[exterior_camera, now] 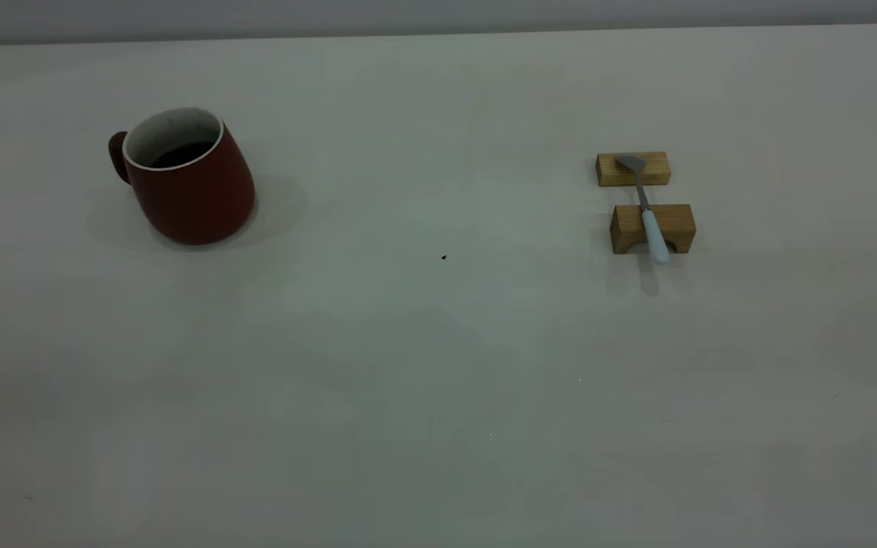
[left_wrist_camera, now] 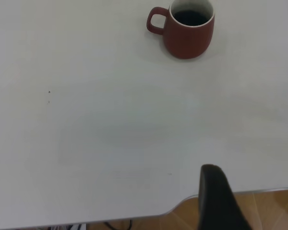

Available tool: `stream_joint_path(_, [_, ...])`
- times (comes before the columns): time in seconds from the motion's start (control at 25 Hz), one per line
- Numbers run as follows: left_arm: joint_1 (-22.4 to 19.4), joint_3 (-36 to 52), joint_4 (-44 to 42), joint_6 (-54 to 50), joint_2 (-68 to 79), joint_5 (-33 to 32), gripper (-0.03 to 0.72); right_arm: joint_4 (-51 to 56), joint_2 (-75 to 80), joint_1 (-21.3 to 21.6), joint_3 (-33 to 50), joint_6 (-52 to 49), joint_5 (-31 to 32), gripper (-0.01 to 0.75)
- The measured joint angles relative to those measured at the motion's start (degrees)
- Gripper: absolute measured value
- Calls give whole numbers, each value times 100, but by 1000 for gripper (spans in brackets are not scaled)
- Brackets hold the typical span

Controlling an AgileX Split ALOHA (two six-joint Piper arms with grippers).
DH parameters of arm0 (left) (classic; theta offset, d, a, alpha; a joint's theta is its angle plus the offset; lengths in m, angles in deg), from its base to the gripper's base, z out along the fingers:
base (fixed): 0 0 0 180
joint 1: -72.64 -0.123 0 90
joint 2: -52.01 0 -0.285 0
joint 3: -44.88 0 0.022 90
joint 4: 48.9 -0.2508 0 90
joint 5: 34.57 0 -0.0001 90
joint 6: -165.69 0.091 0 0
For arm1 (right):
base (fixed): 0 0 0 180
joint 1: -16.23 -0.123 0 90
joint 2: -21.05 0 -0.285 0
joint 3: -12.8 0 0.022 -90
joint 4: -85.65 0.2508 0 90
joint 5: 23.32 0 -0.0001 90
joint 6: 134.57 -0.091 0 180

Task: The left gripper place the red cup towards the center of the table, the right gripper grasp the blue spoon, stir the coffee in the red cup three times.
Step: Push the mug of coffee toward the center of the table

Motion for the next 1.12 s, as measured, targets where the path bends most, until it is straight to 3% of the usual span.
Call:
stream_joint_path(0.32, [0,-41,-77,0,52,-12,448,0,0,0,0,0,0,569])
stream_joint_path(0.6, [0,-349,-287,-259,1668,-81,521,0,0,0,0,0,0,569])
stream_joint_path(0.88, [0,-715,-287,-362,3847,969,556,0,0,0,0,0,0,569])
stream_joint_path(1.0, [0,-1064,-287,-483,4892,1682,558,0,0,0,0,0,0,569])
stream_joint_path(1.12, [-4,-1558,-387,-495,6082,1995,558,0,0,0,0,0,0,569])
